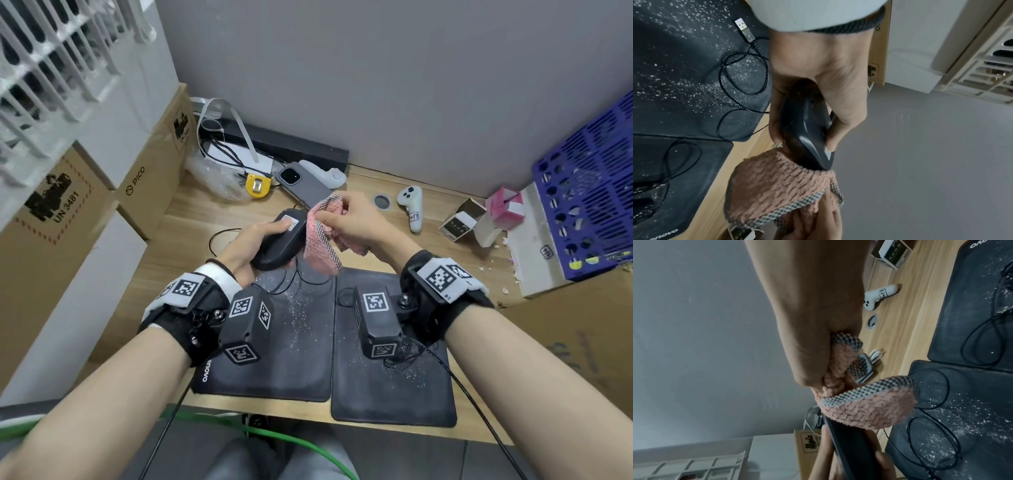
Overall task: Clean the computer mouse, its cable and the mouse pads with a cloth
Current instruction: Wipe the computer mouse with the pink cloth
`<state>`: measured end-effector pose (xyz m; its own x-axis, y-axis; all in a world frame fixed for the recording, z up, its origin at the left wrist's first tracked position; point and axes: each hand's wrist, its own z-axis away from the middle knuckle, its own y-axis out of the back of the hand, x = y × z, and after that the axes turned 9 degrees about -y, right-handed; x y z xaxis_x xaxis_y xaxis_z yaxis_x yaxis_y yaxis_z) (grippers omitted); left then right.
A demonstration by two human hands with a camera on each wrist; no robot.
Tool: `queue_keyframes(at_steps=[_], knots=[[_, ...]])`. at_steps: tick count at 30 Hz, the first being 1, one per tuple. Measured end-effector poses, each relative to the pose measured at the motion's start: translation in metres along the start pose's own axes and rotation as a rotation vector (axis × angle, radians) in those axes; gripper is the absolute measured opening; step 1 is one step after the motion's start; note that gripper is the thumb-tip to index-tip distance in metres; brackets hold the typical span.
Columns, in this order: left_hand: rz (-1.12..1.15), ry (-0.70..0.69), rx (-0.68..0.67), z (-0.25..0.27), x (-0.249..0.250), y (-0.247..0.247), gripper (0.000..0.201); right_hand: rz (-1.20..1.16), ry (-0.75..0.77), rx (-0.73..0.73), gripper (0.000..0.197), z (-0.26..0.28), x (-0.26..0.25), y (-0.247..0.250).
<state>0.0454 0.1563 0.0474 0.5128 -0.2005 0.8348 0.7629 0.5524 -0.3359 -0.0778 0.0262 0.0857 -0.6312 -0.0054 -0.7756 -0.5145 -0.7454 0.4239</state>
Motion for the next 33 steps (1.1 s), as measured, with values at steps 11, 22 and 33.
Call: queue_keyframes(at_steps=[11, 22, 33], knots=[[-0.126, -0.031, -0.049, -0.004, 0.002, 0.008, 0.015, 0.146, 0.048, -0.033, 0.021, -0.005, -0.009, -0.001], [-0.027, -0.05, 0.005, -0.011, 0.008, 0.02, 0.025, 0.051, -0.02, -0.012, 0.014, 0.004, 0.009, 0.0], [-0.169, -0.119, 0.044, -0.012, -0.007, 0.021, 0.018, 0.227, 0.106, -0.085, 0.008, -0.001, 0.003, -0.014]])
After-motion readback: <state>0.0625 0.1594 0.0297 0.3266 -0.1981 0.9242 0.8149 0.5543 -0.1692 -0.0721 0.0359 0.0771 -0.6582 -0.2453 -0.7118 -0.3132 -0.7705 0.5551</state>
